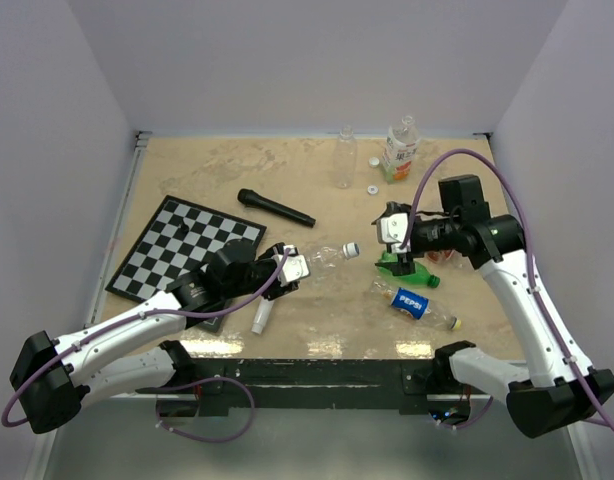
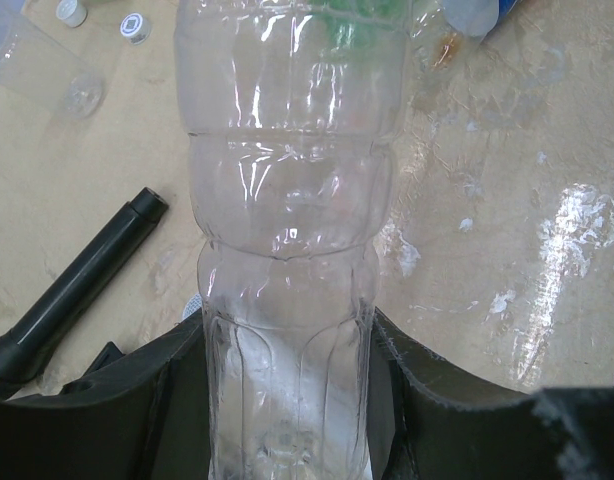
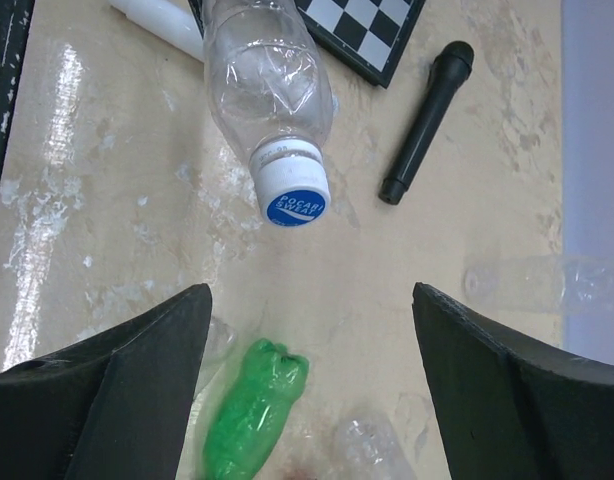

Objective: Unscrew the bottle caps
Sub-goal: Unscrew the bottle cap from the plastic bottle.

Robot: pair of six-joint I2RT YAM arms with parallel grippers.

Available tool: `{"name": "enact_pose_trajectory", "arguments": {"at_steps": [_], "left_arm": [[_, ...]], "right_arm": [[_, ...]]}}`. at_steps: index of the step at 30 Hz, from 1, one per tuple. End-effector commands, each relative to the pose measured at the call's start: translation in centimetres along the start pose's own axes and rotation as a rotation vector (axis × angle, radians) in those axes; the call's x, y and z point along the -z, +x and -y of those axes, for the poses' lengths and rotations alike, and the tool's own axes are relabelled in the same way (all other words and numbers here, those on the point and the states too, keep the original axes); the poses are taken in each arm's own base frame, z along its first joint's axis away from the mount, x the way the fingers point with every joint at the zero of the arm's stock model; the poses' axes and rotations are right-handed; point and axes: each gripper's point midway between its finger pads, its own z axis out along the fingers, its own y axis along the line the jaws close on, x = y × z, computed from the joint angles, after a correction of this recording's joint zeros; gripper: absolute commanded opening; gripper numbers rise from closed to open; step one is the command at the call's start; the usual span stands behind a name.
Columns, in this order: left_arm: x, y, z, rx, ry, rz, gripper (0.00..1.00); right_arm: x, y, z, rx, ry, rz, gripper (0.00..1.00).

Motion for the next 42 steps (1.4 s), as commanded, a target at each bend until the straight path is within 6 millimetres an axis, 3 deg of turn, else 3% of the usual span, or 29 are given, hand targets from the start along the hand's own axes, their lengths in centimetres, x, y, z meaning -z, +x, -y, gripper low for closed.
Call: {"name": "enact_pose_trajectory", "arguments": {"at_steps": [1, 6, 11, 14, 21, 25, 36, 42], "left_arm": [[0.4, -2.4, -1.1, -0.004, -0.036, 0.073, 0.03], [0.4, -2.4, -1.0, -0.002, -0.032, 0.073, 0.03], [0.5, -2.6, -0.9, -0.002, -0.025, 0.081, 0.03], [0.4, -2.6, -0.9, 0.0, -0.025, 0.08, 0.03], [0.4, -2.4, -1.0, -0.002, -0.031, 0.074, 0.03], [0.4, -2.5, -1.0, -0.001, -0.028, 0.076, 0.03], [0.3, -2.4, -0.9, 0.0, -0.024, 0.073, 0.03], [0.2, -2.2, -0.9, 0.003, -0.023, 0.065, 0.03]], "right_arm": [[1.5, -0.6, -1.0, -0.104, 0.016, -0.026, 0.85], [1.7, -2.2, -1.5, -0.225, 0.005, 0.034, 0.85], [0.0, -3.0, -1.9, -0.412, -0.06, 0.145, 0.83], [-1.3, -2.6, -0.7, -0.626, -0.062, 0.165, 0.81], [-3.3, -1.4, -0.5, -0.853, -0.198, 0.141, 0.79], [-3.7, -1.0, -0.9, -0.887, -0.226, 0.14, 0.74], [-3.5, -1.9, -0.7, -0.887, -0.242, 0.177, 0.72], [-3.5, -2.4, -0.1, -0.877, -0.235, 0.193, 0.64]]}}
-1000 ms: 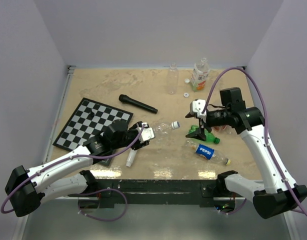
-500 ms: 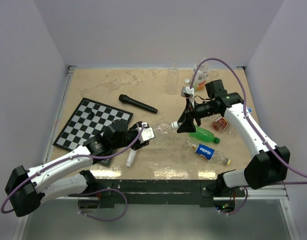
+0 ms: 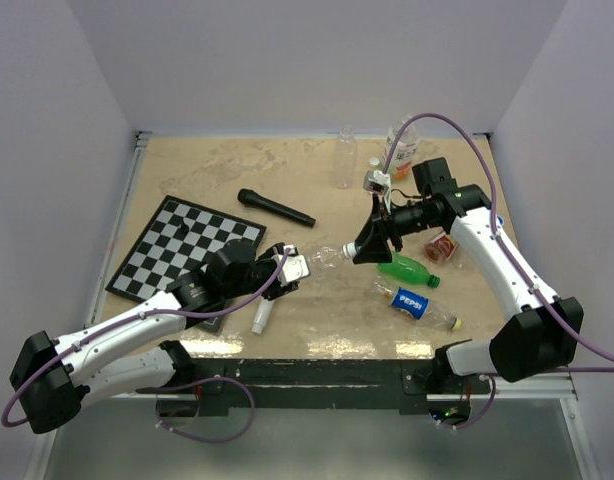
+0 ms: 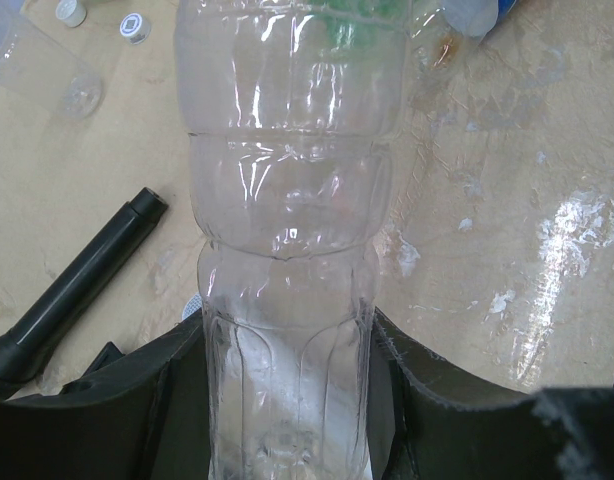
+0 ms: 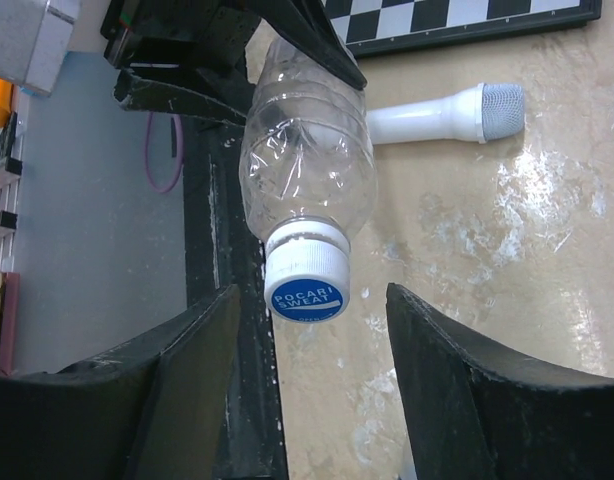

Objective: Unscrew the bottle caps
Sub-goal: Unscrew the bottle cap from the plastic bottle.

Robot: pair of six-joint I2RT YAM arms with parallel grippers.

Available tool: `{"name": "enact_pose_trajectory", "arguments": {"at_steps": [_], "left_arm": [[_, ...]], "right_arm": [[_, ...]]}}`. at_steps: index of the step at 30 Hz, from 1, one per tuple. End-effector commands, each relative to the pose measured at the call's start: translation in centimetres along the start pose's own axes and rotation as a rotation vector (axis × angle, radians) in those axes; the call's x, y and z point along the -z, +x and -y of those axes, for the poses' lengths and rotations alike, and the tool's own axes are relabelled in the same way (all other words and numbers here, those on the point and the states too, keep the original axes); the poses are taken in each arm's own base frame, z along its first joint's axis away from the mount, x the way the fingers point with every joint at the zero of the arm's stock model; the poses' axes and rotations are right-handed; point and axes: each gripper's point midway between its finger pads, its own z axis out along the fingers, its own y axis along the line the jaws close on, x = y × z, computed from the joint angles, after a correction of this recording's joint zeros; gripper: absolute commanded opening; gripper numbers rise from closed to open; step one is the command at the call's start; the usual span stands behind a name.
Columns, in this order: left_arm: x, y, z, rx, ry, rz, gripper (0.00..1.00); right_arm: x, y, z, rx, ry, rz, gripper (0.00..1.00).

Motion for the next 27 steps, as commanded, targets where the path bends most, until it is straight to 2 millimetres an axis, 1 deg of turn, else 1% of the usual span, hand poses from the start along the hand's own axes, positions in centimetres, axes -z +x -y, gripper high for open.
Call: {"name": "enact_pose_trajectory", "arguments": {"at_steps": [1, 7, 10, 13, 16, 18, 22, 23, 24, 27], "left_arm": [[0.14, -2.13, -0.88, 0.001, -0.024, 0.064, 0.03], [0.13, -2.12, -0.88, 0.003, -0.023, 0.062, 0.03], [0.11, -2.09, -0.86, 0.003, -0.023, 0.062, 0.03], [0.09, -2.12, -0.88, 0.003, -0.023, 0.062, 0.03], [0.11, -2.09, -0.86, 0.003, -0.023, 0.062, 0.03], [0.08, -2.04, -0.88, 0.002, -0.024, 0.06, 0.03], [0.1, -2.11, -0.91, 0.001, -0.024, 0.062, 0.03], [0.08, -2.05, -0.86, 0.002, -0.022, 0.061, 0.03], [0.08, -2.05, -0.85, 0.003, -0.022, 0.061, 0.03], [0.11, -2.1, -0.85, 0.001, -0.022, 0.063, 0.03]], "right_arm": [[0.52, -2.5, -1.09, 0.04, -0.024, 0.057, 0.64], [0.27, -2.41, -0.81, 0.033, -0.012, 0.053, 0.6], [0.15, -2.38, -0.86, 0.037, -0.012, 0.049, 0.55], [0.09, -2.33, -0.87, 0.039, -0.01, 0.046, 0.46], [-0.01, -2.27, -0.99, 0.053, -0.015, 0.041, 0.32], [0.03, -2.2, -1.08, 0.075, -0.013, 0.034, 0.24], [0.17, -1.97, -1.0, 0.156, -0.008, 0.007, 0.05], [0.23, -1.85, -0.89, 0.173, -0.006, -0.003, 0.01], [0.37, -1.84, -0.83, 0.209, -0.002, -0.01, 0.0], [0.76, -1.57, -0.69, 0.335, 0.001, -0.044, 0.0]]}}
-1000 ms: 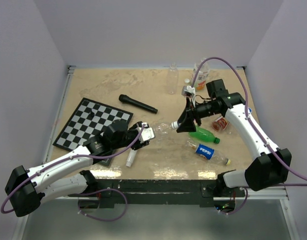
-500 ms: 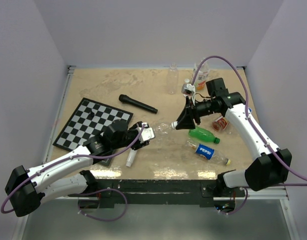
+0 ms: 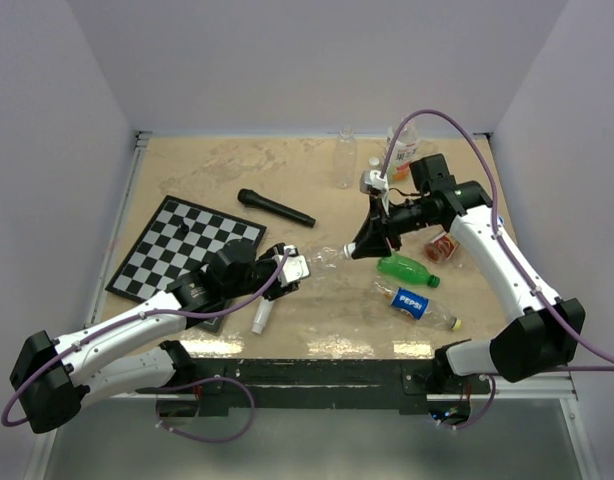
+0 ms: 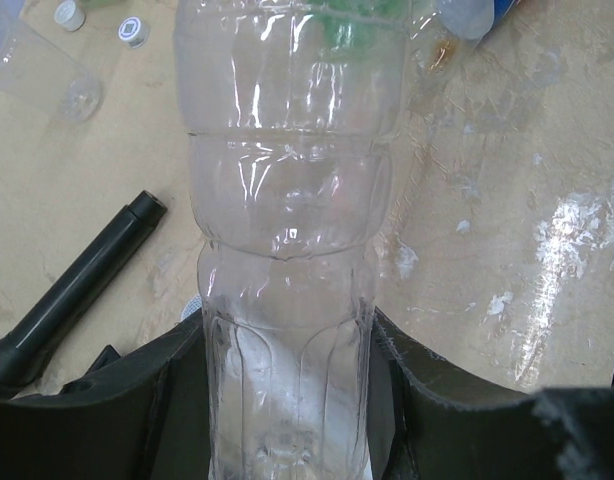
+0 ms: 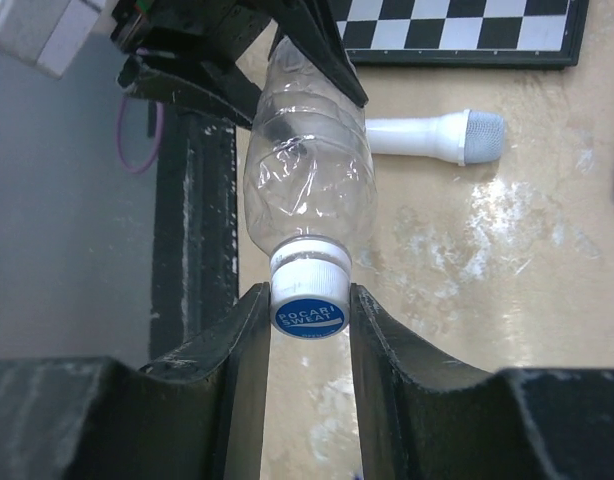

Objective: Unscrew the bottle caps
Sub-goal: Unscrew the bottle cap from the plastic bottle.

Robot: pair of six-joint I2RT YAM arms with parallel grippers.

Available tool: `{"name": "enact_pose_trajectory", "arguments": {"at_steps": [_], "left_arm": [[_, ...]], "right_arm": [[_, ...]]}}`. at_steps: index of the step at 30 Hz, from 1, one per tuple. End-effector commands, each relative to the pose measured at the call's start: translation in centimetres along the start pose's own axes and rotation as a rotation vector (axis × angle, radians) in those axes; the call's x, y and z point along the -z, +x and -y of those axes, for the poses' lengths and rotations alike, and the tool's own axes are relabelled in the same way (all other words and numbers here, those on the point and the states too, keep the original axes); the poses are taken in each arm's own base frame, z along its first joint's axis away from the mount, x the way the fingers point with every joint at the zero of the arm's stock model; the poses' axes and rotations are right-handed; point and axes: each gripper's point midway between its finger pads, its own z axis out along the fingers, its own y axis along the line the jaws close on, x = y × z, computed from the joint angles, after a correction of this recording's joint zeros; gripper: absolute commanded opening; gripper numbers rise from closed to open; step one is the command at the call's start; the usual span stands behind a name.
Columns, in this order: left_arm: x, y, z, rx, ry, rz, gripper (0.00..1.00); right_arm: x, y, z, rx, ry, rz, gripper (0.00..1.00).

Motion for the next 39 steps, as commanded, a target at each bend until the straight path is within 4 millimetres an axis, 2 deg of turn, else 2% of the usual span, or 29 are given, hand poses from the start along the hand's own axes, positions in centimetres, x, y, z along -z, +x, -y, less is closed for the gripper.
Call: {"name": "enact_pose_trajectory", "arguments": {"at_steps": [1, 4, 11, 14, 17, 21, 26, 28, 36, 39], "left_arm": [[0.1, -2.1, -0.8, 0.001, -0.021, 0.063, 0.03], [0.1, -2.1, -0.8, 0.001, -0.018, 0.064, 0.03], [0.1, -2.1, -0.7, 0.003, -0.013, 0.063, 0.03], [0.1, -2.0, -0.7, 0.002, -0.015, 0.061, 0.03], [0.1, -2.0, -0.8, 0.001, -0.018, 0.061, 0.03], [0.1, -2.2, -0.8, 0.002, -0.017, 0.065, 0.03], [0.2, -2.2, -0.7, 0.003, -0.015, 0.067, 0.03], [0.2, -2.3, -0.7, 0.002, -0.014, 0.069, 0.03], [0.2, -2.2, -0.7, 0.003, -0.017, 0.068, 0.03], [0.3, -2.3, -0.8, 0.003, -0.018, 0.071, 0.03]], "right_arm": [[1.0, -0.6, -0.3, 0.256, 0.001, -0.042, 0.0], [1.6, 0.1, -0.9, 0.471, -0.037, -0.083, 0.0], [3.1, -0.3, -0.3, 1.151, 0.011, -0.179, 0.0], [3.3, -0.1, 0.8, 1.284, -0.003, -0.248, 0.0], [3.2, -0.1, 1.2, 1.313, -0.011, -0.249, 0.0], [2.7, 0.0, 0.4, 1.292, -0.029, -0.204, 0.01], [2.9, -0.4, 0.1, 1.216, 0.006, -0.176, 0.11], [2.9, -0.8, 0.0, 1.17, 0.021, -0.154, 0.18], [3.4, -2.4, -0.5, 1.031, 0.087, -0.107, 0.56], [3.8, -2.8, -0.6, 0.924, 0.131, -0.093, 0.7]]}}
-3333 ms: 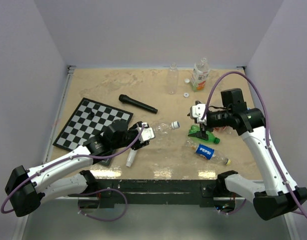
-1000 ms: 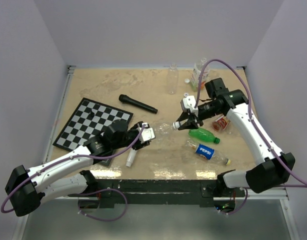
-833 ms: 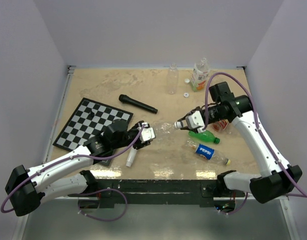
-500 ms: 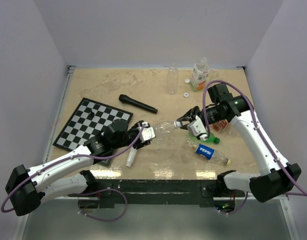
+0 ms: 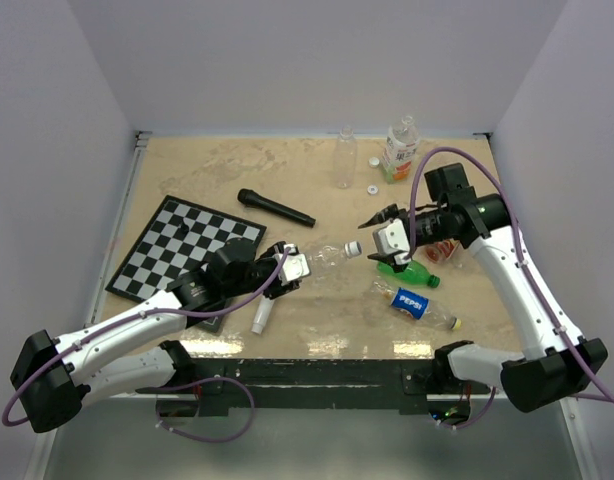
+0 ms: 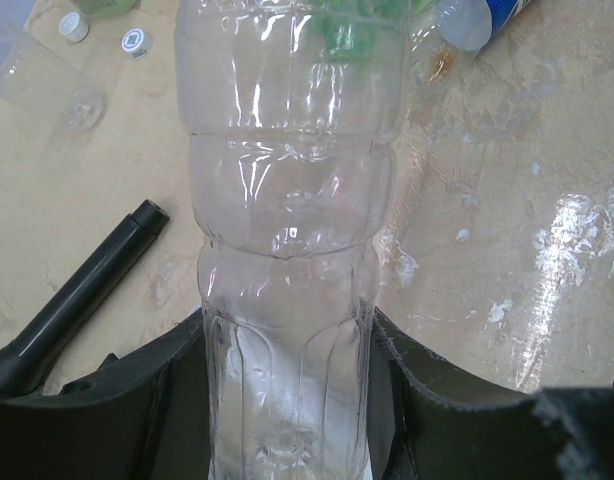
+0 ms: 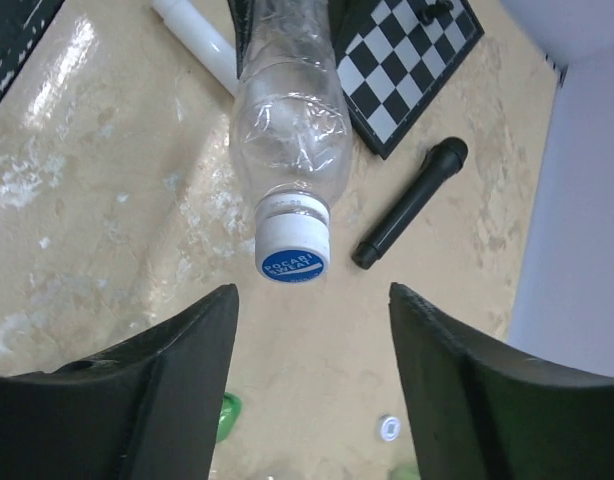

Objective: Unscrew the bottle caps
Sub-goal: Unscrew the bottle cap from the plastic bottle.

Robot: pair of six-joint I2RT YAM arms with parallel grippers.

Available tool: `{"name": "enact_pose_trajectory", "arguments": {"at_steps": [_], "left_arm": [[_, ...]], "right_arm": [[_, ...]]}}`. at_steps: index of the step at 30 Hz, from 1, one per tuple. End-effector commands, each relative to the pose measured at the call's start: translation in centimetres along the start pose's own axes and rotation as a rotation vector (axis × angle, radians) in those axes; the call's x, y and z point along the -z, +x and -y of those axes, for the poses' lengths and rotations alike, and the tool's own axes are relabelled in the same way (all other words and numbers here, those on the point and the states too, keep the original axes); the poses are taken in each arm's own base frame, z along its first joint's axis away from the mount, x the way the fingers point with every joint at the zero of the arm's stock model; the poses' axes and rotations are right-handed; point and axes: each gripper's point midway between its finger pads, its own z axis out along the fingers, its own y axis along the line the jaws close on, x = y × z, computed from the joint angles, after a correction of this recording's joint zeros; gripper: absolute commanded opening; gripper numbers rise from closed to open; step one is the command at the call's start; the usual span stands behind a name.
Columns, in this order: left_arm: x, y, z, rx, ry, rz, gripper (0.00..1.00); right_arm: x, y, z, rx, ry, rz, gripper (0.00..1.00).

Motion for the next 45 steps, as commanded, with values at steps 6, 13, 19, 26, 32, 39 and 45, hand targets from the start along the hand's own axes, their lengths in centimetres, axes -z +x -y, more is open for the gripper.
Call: {"name": "enact_pose_trajectory", "arguments": {"at_steps": [6, 13, 19, 26, 32, 39, 45], "left_arm": [[0.4, -1.7, -0.7, 0.005, -0.023, 0.048, 0.03], [0.6, -1.8, -0.8, 0.004, -0.029, 0.051, 0.03], [0.6, -1.9, -0.8, 0.005, -0.026, 0.055, 0.03], [0.8, -1.9, -1.1, 0.004, -0.045, 0.054, 0.03], [0.9, -2.0, -1.2, 0.006, -0.05, 0.053, 0.03], [0.8, -1.6, -1.4, 0.008, -0.063, 0.038, 0.03], [0.5, -1.4, -1.4, 0.012, -0.058, 0.025, 0.03]], "right_arm": [[1.6, -0.7, 0.0, -0.188, 0.088, -0.059, 0.82], [2.5, 0.3, -1.8, -0.292, 0.126, -0.136, 0.86], [2.7, 0.4, -3.4, -0.386, 0.152, -0.115, 0.87], [1.3, -0.4, -4.7, -0.558, 0.078, 0.037, 0.86], [1.4, 0.5, -4.0, -0.727, 0.065, 0.074, 0.83], [1.4, 0.0, -3.6, -0.812, 0.023, 0.12, 0.83], [1.3, 0.2, -1.7, -0.95, 0.047, 0.136, 0.82]]}}
